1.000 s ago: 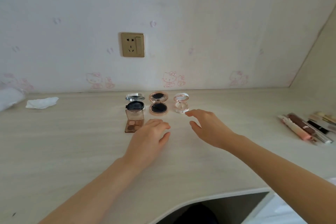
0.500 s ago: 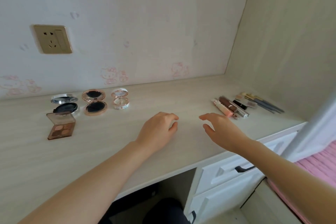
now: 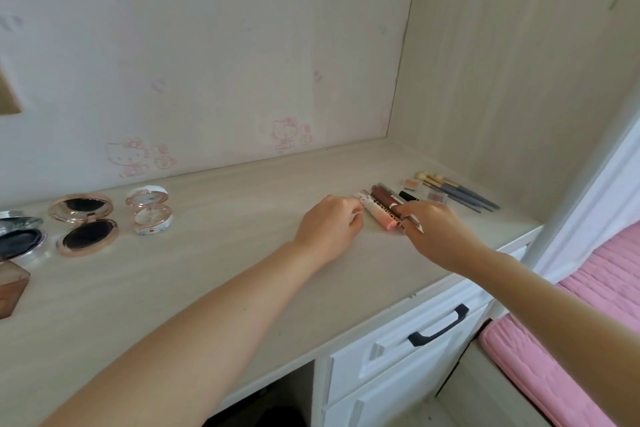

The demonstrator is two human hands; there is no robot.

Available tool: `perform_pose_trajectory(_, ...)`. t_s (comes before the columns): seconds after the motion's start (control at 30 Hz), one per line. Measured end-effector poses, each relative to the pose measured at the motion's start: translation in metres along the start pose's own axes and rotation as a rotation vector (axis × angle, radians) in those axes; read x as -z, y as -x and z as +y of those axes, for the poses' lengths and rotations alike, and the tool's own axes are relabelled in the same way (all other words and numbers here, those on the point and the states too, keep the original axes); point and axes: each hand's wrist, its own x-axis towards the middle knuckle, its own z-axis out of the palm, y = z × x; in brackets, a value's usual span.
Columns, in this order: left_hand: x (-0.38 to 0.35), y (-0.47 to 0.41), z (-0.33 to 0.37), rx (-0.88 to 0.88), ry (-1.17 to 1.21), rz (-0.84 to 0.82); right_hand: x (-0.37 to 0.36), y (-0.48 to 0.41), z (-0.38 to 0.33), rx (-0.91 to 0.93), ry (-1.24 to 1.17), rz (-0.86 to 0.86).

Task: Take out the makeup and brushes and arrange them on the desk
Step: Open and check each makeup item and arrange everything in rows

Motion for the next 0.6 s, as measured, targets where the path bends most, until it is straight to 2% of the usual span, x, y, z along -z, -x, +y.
perform_pose_trajectory(0.23, -0.021, -0.048, -0.005, 0.000, -0.003, 0.009, 0.002, -0.024, 0.025, -0.082, 0.072, -0.044)
perform_pose_trajectory(0.6, -0.053, -0.120, 0.002, 0.013, 0.072, -0.047, -0.001, -0.079, 0.068, -0.120, 0.145, 0.000)
